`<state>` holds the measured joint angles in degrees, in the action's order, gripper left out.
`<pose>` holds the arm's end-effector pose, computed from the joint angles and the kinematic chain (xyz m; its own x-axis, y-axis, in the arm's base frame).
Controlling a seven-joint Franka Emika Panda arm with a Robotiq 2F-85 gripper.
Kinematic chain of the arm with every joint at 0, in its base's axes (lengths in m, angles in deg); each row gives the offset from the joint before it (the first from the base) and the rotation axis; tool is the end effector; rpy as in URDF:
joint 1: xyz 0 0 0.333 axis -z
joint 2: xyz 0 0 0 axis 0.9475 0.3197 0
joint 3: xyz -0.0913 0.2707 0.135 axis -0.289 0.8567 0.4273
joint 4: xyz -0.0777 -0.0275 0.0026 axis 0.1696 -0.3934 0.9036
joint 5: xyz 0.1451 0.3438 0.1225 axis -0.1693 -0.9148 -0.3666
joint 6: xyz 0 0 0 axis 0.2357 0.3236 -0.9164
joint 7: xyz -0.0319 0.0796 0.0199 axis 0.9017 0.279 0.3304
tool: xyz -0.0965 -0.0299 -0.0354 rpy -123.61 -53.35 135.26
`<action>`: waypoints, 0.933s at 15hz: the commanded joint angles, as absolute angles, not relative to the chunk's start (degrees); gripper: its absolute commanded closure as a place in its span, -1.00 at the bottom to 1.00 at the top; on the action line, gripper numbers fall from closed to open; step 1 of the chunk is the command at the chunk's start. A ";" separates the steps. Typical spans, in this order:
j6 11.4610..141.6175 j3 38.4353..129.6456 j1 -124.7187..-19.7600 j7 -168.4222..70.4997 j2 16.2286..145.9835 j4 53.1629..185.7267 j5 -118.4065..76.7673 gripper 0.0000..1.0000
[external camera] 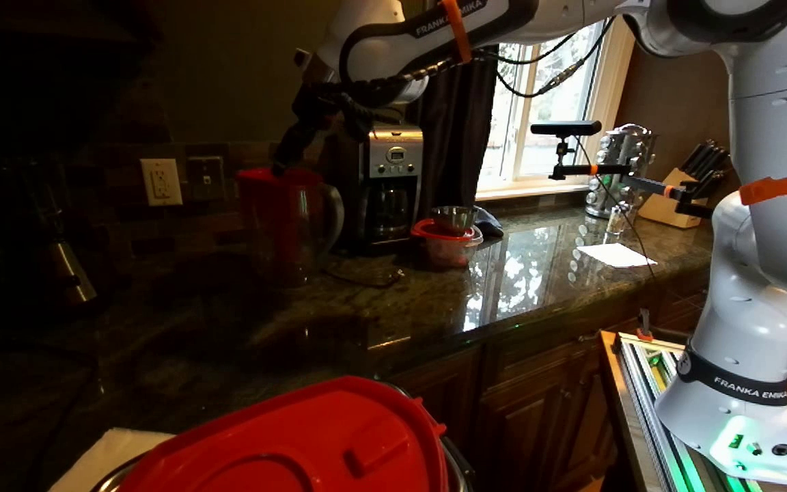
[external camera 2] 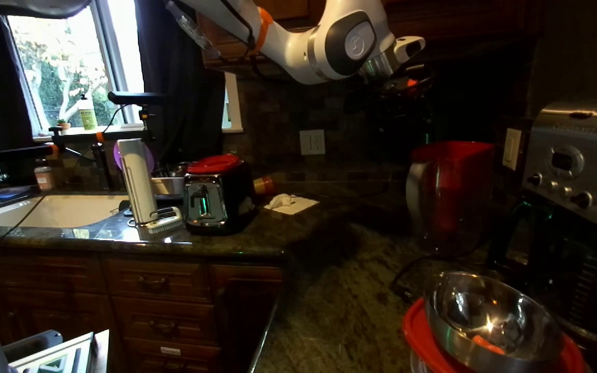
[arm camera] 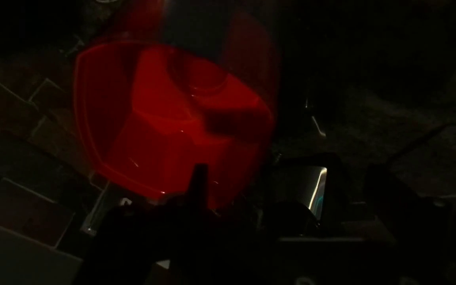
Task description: Put the silver bowl on the red lid, then move the jar to the left
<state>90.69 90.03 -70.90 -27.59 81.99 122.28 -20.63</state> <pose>0.6927 0.0173 0.5042 0.7580 0.3466 0.5526 0.2773 -0.9380 0.2079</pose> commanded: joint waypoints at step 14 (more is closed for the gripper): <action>83.95 86.49 -72.72 -39.18 96.61 105.60 -17.89 0.70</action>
<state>87.85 88.60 -70.95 -34.94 95.97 107.90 -20.12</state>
